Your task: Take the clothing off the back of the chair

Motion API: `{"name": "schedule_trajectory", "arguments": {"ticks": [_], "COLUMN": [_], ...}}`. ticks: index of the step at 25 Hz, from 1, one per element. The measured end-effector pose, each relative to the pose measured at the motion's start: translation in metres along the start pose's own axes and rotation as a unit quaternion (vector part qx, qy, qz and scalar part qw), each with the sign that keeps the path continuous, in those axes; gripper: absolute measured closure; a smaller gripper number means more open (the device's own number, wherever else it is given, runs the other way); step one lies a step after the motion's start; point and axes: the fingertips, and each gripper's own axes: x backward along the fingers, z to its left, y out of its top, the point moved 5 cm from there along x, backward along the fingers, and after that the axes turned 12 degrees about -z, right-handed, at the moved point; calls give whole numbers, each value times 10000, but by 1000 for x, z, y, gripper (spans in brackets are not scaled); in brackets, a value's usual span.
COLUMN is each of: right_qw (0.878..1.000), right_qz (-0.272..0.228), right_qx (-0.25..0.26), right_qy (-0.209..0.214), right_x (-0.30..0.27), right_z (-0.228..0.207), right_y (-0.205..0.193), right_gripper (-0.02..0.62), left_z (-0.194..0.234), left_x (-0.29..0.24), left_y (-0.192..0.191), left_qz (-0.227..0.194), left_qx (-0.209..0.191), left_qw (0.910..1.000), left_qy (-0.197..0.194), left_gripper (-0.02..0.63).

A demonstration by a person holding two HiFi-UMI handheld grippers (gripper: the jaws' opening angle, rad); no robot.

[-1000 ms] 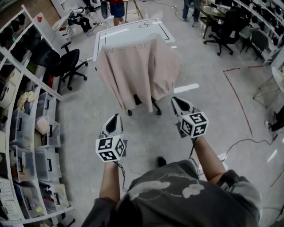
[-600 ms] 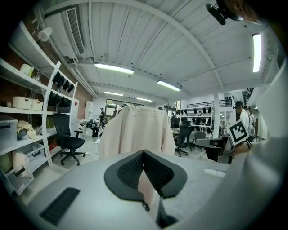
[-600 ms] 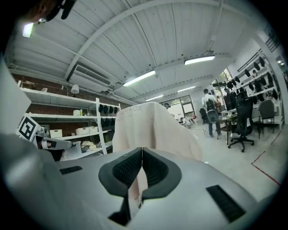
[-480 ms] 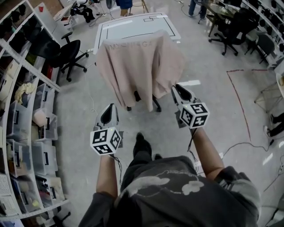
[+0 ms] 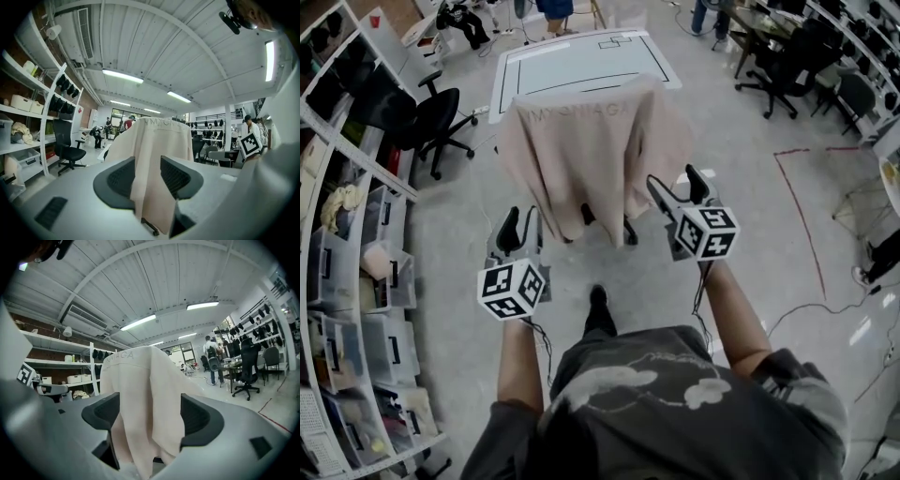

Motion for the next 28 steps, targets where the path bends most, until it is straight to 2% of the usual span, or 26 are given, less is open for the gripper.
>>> {"name": "schedule_trajectory", "arguments": {"ticks": [5,10,16,26,27,28], "right_qw": [9997,9996,9986,9953,9954,9954], "right_qz": [75,25,-135,-84,-85,-85], "right_qx": [124,114,275,741,751,774], "right_qy": [-171,-271,-425,-616,-592,-550], "right_x": [-34,-68,-103,-152,-154,-155], "right_z": [-7,-10,-15,-31,-31,-31], "right_y": [1,8,25,35,36,37], "right_gripper": [206,204,206,207,212,251], "left_z": [20,42,63,83,84,85], "left_x": [-34,-69,-103,-135,-137,-139], "left_y": [9,14,20,23,22,21], "left_qz": [-238,-191,-197,-166,-149,-131], "left_qx": [432,342,319,323,333,335], "left_qw": [9985,9990,9989,9981,9979,9978], "left_qy": [-221,-211,-273,-502,-532,-560], "left_gripper": [312,229,210,210,210,210]}}
